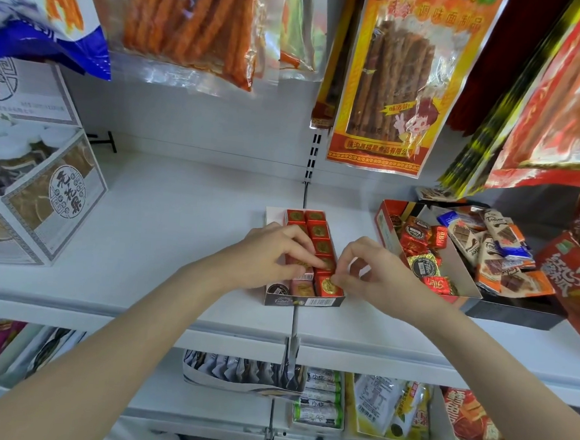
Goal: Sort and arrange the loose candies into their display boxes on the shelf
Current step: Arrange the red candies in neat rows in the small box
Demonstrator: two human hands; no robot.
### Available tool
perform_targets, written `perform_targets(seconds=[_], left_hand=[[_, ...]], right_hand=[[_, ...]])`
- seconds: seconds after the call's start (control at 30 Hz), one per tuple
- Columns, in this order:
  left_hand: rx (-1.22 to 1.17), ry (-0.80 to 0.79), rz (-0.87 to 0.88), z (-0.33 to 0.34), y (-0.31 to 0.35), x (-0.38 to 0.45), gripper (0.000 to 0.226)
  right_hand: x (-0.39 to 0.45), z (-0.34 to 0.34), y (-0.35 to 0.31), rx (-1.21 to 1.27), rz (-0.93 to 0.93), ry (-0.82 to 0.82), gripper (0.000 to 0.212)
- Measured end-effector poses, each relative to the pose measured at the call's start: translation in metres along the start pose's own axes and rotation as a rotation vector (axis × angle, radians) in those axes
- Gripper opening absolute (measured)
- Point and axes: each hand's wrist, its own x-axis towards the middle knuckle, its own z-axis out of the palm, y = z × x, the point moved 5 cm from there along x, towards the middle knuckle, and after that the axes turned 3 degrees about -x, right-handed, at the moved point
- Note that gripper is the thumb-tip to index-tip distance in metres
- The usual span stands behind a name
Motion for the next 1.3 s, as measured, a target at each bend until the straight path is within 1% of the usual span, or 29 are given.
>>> perform_targets(seconds=[0.03, 0.1, 0.13, 0.2, 0.27, 0.33, 0.43, 0.53, 0.67, 0.73, 0.77, 0.83, 0.9, 1.0, 1.03, 1.1, 1.17, 1.23, 1.3], left_hand=[[-0.021, -0.009, 0.0, 0.0, 0.0, 0.0, 0.03], [-0.136, -0.005, -0.007, -0.005, 0.002, 0.0, 0.029], [-0.207, 0.036, -0.012, -0.01, 0.003, -0.001, 0.028], [-0.273, 0.195, -0.044, -0.024, 0.0, -0.005, 0.024], [-0.208, 0.33, -0.127, -0.034, -0.007, -0.01, 0.021], [-0.169, 0.376, -0.202, -0.036, -0.012, -0.014, 0.021], [-0.163, 0.369, -0.233, -0.032, -0.011, -0.016, 0.017], [-0.115, 0.35, -0.21, -0.027, -0.001, -0.016, 0.012], [0.068, 0.281, -0.208, -0.008, 0.01, -0.014, 0.025], [0.118, 0.292, -0.234, -0.004, 0.009, -0.013, 0.028], [0.11, 0.308, -0.245, -0.005, 0.007, -0.012, 0.028], [0.081, 0.337, -0.259, -0.008, 0.002, -0.01, 0.027], [0.077, 0.336, -0.265, -0.011, -0.003, -0.008, 0.023], [0.07, 0.326, -0.259, -0.014, -0.01, -0.005, 0.02], [0.061, 0.34, -0.252, -0.016, -0.012, -0.005, 0.019], [0.055, 0.39, -0.23, -0.021, -0.013, -0.003, 0.018], [0.086, 0.396, -0.211, -0.023, -0.014, -0.001, 0.027], [0.131, 0.304, -0.219, -0.02, -0.016, 0.004, 0.044], [0.191, 0.162, -0.239, -0.011, -0.018, 0.008, 0.055]], right_hand=[[0.0, 0.0, 0.002, 0.027, 0.015, 0.004, 0.02], [0.003, -0.005, 0.004, 0.09, 0.04, 0.041, 0.016], [0.005, -0.008, 0.004, 0.11, 0.045, 0.066, 0.014], [0.006, -0.014, 0.003, 0.087, 0.043, 0.089, 0.012], [0.007, -0.011, 0.0, 0.067, 0.04, 0.064, 0.013], [0.006, -0.004, -0.004, 0.073, 0.044, 0.051, 0.017], [0.007, 0.001, -0.003, 0.14, 0.133, 0.069, 0.02], [0.008, 0.006, 0.0, 0.31, 0.229, 0.043, 0.015], [0.008, 0.011, 0.004, 0.346, 0.264, 0.03, 0.016], [0.007, 0.014, 0.005, 0.392, 0.28, 0.027, 0.016], [0.007, 0.016, 0.004, 0.347, 0.257, 0.032, 0.017], [0.006, 0.017, -0.001, 0.127, 0.161, 0.06, 0.016], [0.002, 0.019, -0.006, -0.051, 0.064, 0.098, 0.01], [0.0, 0.02, -0.008, -0.197, -0.005, 0.111, 0.002], [0.0, 0.02, -0.009, -0.211, -0.006, 0.103, 0.002], [0.004, 0.013, -0.008, -0.135, 0.044, 0.091, 0.006], [0.011, 0.001, -0.009, -0.049, 0.061, 0.119, 0.008], [0.023, -0.011, -0.011, -0.056, 0.03, 0.179, 0.02], [0.037, -0.009, -0.012, -0.133, -0.014, 0.148, 0.033]])
